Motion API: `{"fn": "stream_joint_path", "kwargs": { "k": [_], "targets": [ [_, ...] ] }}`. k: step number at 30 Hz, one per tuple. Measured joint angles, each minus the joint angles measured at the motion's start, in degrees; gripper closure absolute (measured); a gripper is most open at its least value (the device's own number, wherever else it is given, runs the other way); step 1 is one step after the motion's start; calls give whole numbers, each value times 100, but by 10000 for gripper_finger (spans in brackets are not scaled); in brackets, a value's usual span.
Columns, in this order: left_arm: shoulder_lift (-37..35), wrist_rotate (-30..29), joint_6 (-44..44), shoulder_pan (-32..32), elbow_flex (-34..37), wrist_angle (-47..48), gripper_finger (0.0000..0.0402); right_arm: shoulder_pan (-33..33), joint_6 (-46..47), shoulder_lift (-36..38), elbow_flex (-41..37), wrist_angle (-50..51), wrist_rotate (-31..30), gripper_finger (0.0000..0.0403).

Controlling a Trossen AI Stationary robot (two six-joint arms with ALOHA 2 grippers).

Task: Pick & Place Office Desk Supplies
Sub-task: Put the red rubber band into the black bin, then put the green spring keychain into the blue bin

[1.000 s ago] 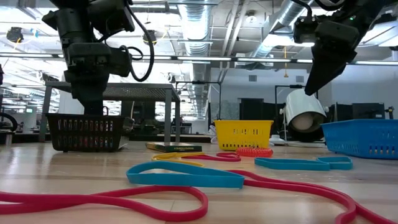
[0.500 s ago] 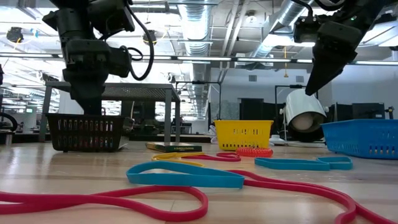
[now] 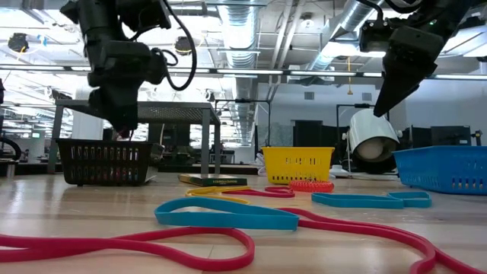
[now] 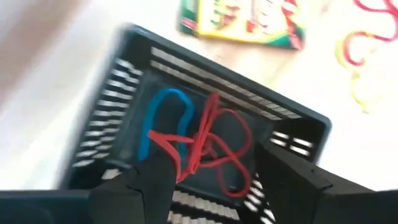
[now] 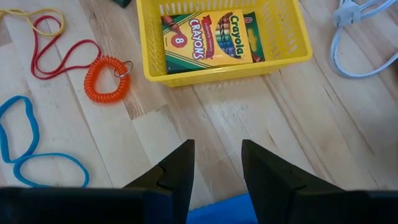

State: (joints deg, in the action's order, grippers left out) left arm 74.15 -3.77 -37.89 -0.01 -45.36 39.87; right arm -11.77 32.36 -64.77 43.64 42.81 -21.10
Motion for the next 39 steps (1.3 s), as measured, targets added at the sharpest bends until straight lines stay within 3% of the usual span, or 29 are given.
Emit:
{"fn": "stream_joint_path", "kwargs": {
  "k": [13,19,27,31,39],
  "targets": [
    [106,-90,15,-216,-339,618,226,2,-50,0,0,0,1,275],
    [448,-122,690,-441,-339,717,227,2,-92,2,0,-2,0,275],
    [1111,930,1351,-252,-328,670,232,2,-90,0,0,0,2,275],
    [1104,1226,1352,-54,-328,474,215,-25,-91,0,0,9,2,275],
    [747,1235,1221,282,-330,426,172,-180,-138,0,0,53,2,275]
  ]
}}
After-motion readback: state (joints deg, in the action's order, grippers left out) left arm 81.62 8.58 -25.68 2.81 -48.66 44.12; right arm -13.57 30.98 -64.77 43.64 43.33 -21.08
